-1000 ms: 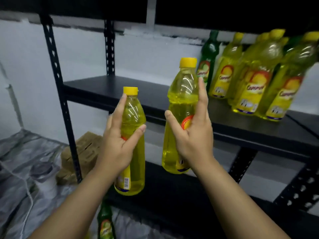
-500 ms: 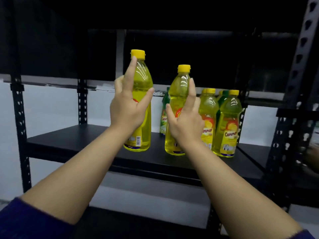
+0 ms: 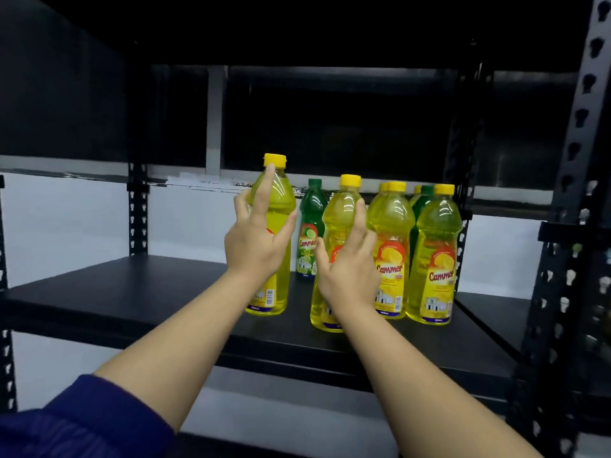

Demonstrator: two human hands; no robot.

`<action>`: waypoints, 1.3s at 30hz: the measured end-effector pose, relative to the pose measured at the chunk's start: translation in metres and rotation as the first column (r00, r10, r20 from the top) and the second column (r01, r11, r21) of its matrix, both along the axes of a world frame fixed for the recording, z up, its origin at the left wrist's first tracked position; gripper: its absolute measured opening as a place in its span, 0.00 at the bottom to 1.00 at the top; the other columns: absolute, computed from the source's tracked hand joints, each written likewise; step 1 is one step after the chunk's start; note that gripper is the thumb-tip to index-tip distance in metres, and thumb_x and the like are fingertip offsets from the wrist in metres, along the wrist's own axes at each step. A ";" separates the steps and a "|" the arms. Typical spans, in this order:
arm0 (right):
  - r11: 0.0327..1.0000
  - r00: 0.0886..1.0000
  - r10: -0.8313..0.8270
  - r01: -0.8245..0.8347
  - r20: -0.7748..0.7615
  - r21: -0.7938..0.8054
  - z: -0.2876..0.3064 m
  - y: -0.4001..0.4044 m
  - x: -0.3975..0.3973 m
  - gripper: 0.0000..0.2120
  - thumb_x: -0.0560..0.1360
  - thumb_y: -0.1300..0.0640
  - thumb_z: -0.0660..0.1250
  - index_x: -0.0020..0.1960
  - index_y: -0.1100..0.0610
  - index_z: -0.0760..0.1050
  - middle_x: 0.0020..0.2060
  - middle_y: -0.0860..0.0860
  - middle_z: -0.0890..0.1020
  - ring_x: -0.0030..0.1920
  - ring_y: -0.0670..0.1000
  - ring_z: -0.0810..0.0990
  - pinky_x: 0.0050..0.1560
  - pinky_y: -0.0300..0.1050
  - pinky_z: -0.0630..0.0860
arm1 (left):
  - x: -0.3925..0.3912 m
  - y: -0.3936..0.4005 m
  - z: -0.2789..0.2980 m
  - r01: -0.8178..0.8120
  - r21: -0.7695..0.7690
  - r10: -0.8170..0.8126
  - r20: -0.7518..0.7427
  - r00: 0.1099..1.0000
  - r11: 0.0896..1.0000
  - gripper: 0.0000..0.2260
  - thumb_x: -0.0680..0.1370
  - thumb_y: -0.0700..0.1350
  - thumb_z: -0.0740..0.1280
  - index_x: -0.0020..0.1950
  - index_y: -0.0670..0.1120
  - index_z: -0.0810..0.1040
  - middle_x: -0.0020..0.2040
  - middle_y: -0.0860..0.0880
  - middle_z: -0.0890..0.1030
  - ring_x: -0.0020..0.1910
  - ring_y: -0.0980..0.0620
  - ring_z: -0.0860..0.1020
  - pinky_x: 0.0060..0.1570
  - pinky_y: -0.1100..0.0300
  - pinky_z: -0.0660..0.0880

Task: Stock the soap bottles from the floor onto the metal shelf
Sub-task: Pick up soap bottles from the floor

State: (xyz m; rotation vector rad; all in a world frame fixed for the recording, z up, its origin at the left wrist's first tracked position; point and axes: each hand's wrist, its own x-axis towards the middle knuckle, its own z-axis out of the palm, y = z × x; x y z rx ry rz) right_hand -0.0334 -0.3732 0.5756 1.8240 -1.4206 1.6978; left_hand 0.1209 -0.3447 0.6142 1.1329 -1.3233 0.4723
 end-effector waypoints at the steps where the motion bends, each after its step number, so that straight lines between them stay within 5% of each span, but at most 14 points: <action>1: 1.000 1.000 -0.020 0.020 -0.005 0.001 0.000 -0.004 0.000 0.43 0.82 0.35 0.60 0.84 0.44 0.36 0.66 0.56 0.71 0.50 0.58 0.83 0.35 0.54 0.81 | 0.002 -0.005 -0.005 0.002 0.010 -0.002 0.000 1.000 1.000 0.34 0.81 0.62 0.65 0.82 0.66 0.51 0.69 0.48 0.69 0.43 0.49 0.80 0.41 0.53 0.79; 5: 0.998 0.997 -0.066 0.066 -0.037 -0.010 -0.004 -0.023 0.002 0.44 0.82 0.35 0.58 0.84 0.46 0.33 0.68 0.58 0.71 0.53 0.59 0.82 0.36 0.54 0.82 | 0.008 -0.026 -0.019 0.018 0.041 -0.017 -0.034 0.999 0.999 0.34 0.81 0.62 0.64 0.82 0.67 0.49 0.70 0.49 0.69 0.38 0.51 0.78 0.40 0.53 0.79; 11: 0.998 0.998 -0.055 0.054 -0.035 -0.030 -0.010 -0.044 0.006 0.42 0.83 0.36 0.57 0.85 0.47 0.35 0.70 0.61 0.70 0.59 0.62 0.80 0.40 0.57 0.83 | 0.008 -0.055 -0.027 0.130 0.017 -0.130 0.006 0.991 0.991 0.34 0.83 0.60 0.64 0.84 0.63 0.48 0.72 0.47 0.66 0.44 0.51 0.80 0.42 0.53 0.80; 14: 0.998 0.996 -0.054 0.051 -0.071 -0.043 -0.018 -0.047 0.007 0.39 0.84 0.35 0.52 0.86 0.50 0.38 0.75 0.65 0.66 0.65 0.65 0.78 0.51 0.58 0.83 | 0.008 -0.069 -0.033 0.238 0.021 -0.239 0.027 0.971 0.971 0.35 0.84 0.56 0.64 0.84 0.59 0.46 0.74 0.45 0.63 0.44 0.49 0.81 0.47 0.56 0.79; 18: 0.999 0.997 -0.012 0.010 -0.077 -0.033 -0.024 -0.052 0.006 0.39 0.84 0.37 0.52 0.86 0.50 0.39 0.83 0.64 0.52 0.80 0.65 0.63 0.70 0.60 0.75 | 0.008 -0.089 -0.041 0.332 0.042 -0.334 0.087 0.939 0.942 0.34 0.85 0.53 0.61 0.85 0.54 0.43 0.79 0.45 0.58 0.64 0.48 0.78 0.61 0.59 0.74; 23: 0.991 0.983 -0.070 0.050 -0.168 -0.124 -0.027 -0.063 0.005 0.39 0.86 0.42 0.56 0.86 0.57 0.39 0.85 0.59 0.40 0.85 0.60 0.43 0.82 0.60 0.57 | 0.007 -0.113 -0.051 0.327 0.057 -0.332 0.144 0.932 0.943 0.33 0.86 0.56 0.56 0.85 0.53 0.41 0.83 0.43 0.51 0.80 0.42 0.63 0.75 0.44 0.67; 30: 0.988 0.947 -0.153 0.150 -0.281 -0.032 -0.036 -0.069 0.005 0.40 0.86 0.42 0.57 0.85 0.56 0.37 0.84 0.61 0.38 0.85 0.60 0.43 0.83 0.57 0.53 | 0.017 -0.117 -0.073 0.302 0.406 -0.413 0.221 0.883 0.863 0.35 0.87 0.51 0.58 0.83 0.61 0.34 0.83 0.44 0.31 0.83 0.35 0.50 0.77 0.43 0.58; 35: 0.953 0.912 -0.124 0.219 -0.392 0.208 -0.038 -0.064 0.003 0.45 0.85 0.48 0.63 0.84 0.56 0.31 0.83 0.63 0.36 0.85 0.62 0.45 0.83 0.54 0.56 | 0.023 -0.112 -0.069 0.330 0.451 -0.451 0.191 0.872 0.830 0.42 0.84 0.45 0.67 0.82 0.66 0.39 0.85 0.42 0.43 0.83 0.39 0.55 0.76 0.44 0.66; 39: 0.886 0.853 -0.122 0.324 -0.507 0.332 -0.035 -0.055 0.000 0.49 0.81 0.65 0.67 0.84 0.56 0.33 0.83 0.61 0.35 0.85 0.60 0.45 0.82 0.53 0.59 | 0.023 -0.108 -0.067 0.280 0.422 -0.392 0.205 0.897 0.862 0.44 0.81 0.45 0.70 0.83 0.67 0.42 0.85 0.41 0.50 0.79 0.39 0.66 0.71 0.45 0.73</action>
